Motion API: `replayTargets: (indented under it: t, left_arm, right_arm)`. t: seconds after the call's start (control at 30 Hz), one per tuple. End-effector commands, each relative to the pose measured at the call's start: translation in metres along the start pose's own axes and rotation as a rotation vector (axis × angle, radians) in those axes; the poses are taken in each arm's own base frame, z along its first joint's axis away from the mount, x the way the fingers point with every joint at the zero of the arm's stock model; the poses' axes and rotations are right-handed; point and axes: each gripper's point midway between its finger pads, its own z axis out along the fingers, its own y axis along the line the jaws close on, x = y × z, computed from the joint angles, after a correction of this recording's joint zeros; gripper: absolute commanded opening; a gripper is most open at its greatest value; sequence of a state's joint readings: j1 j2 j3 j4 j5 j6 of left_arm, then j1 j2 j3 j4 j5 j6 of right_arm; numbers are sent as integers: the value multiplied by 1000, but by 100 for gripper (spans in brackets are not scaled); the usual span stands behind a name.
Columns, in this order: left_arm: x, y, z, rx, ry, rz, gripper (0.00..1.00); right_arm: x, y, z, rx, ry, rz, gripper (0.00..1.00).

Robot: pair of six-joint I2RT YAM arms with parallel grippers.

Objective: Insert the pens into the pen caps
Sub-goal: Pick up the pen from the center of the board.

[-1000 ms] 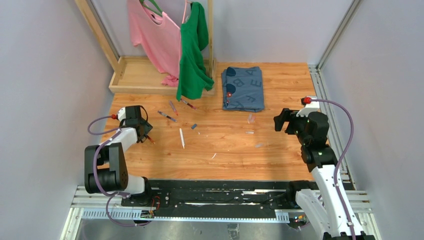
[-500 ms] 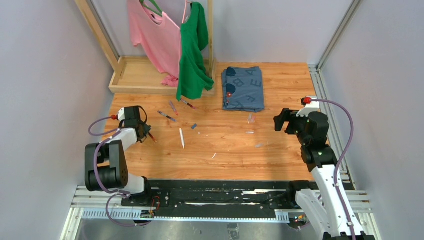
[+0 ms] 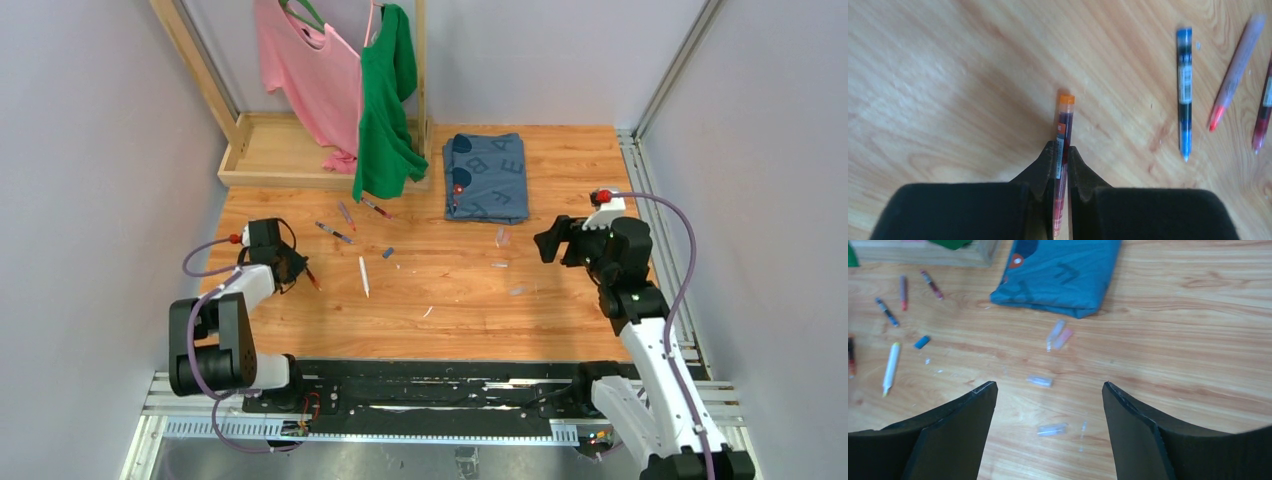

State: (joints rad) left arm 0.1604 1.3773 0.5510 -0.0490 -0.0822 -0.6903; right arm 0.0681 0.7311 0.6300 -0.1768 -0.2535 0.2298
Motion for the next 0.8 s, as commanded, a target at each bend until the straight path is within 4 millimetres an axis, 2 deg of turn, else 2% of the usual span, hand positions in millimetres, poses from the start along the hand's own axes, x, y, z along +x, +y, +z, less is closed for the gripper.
replayTargets:
  t: [0.0, 0.1, 0.17, 0.3, 0.43, 0.53, 0.63, 0.77]
  left_arm:
    - [39, -7, -20, 88, 112, -4, 0]
    - [56, -23, -34, 146, 125, 8, 0]
    - [67, -33, -43, 184, 139, 6, 0]
    - [83, -55, -64, 265, 159, 3, 0]
    - [96, -69, -84, 320, 173, -4, 0]
    - [100, -80, -99, 381, 175, -33, 0]
    - [102, -88, -110, 423, 178, -46, 0]
    - [101, -95, -119, 453, 178, -53, 0]
  right_arm:
    - [-6, 54, 12, -249, 12, -2, 78]
    - [15, 95, 26, -313, 89, -65, 78]
    - [27, 130, 33, -376, 123, -107, 78]
    - [56, 199, 42, -535, 217, -97, 77]
    - [79, 250, 44, -634, 301, -114, 76]
    - [97, 280, 46, -683, 350, -132, 76]
    - [107, 306, 46, -728, 372, -137, 76]
    - [123, 327, 51, -744, 407, -151, 74]
